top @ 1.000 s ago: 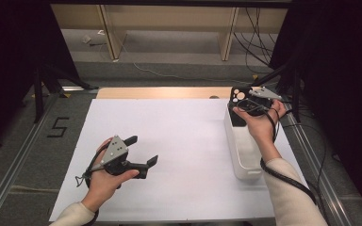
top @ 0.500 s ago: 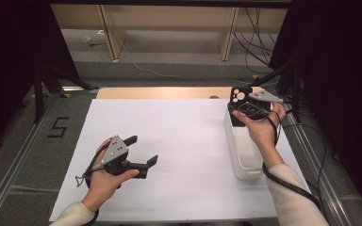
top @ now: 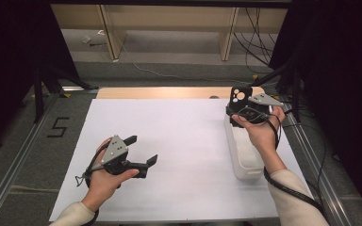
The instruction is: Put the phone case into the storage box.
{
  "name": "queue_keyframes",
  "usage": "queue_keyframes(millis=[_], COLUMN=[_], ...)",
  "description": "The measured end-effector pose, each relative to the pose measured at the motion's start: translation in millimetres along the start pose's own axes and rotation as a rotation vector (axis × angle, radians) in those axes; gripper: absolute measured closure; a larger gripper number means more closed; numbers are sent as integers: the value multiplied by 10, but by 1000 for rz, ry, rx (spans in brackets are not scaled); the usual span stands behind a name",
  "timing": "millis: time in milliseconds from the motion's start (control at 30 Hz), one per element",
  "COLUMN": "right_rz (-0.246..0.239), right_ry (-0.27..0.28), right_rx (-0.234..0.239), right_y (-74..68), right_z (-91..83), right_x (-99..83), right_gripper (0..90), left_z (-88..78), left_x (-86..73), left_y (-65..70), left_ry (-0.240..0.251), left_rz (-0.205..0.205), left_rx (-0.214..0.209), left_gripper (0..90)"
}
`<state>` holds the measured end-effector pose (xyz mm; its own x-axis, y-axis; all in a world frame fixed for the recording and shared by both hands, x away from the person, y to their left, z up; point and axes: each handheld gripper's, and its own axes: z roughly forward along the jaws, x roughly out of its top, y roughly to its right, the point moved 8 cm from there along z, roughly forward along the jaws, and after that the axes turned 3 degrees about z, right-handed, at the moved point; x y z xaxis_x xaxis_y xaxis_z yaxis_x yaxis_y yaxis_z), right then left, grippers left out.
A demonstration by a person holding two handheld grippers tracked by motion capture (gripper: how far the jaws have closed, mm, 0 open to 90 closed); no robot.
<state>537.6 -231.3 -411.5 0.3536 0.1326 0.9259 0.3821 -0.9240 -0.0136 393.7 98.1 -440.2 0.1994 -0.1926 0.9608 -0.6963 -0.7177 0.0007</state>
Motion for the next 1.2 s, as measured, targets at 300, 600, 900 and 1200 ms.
queue_keyframes(millis=[300,600,900,1200], right_rz=[-6,-23,-40,-62], right_ry=[9,13,26,35], right_rx=[34,89,127,174], right_y=[-75,-213,-348,-457], right_z=[-61,-117,-179,-249], right_x=[-17,-43,-28,-56], right_gripper=[91,98,96,97], left_z=[-1,-1,-5,-3], left_x=[-4,-5,-3,-5], left_y=[-7,-11,-19,-25], left_ry=[-2,-2,-1,-2], left_rz=[-3,-3,-4,-2], left_rx=[3,4,7,8], left_gripper=[22,23,22,22])
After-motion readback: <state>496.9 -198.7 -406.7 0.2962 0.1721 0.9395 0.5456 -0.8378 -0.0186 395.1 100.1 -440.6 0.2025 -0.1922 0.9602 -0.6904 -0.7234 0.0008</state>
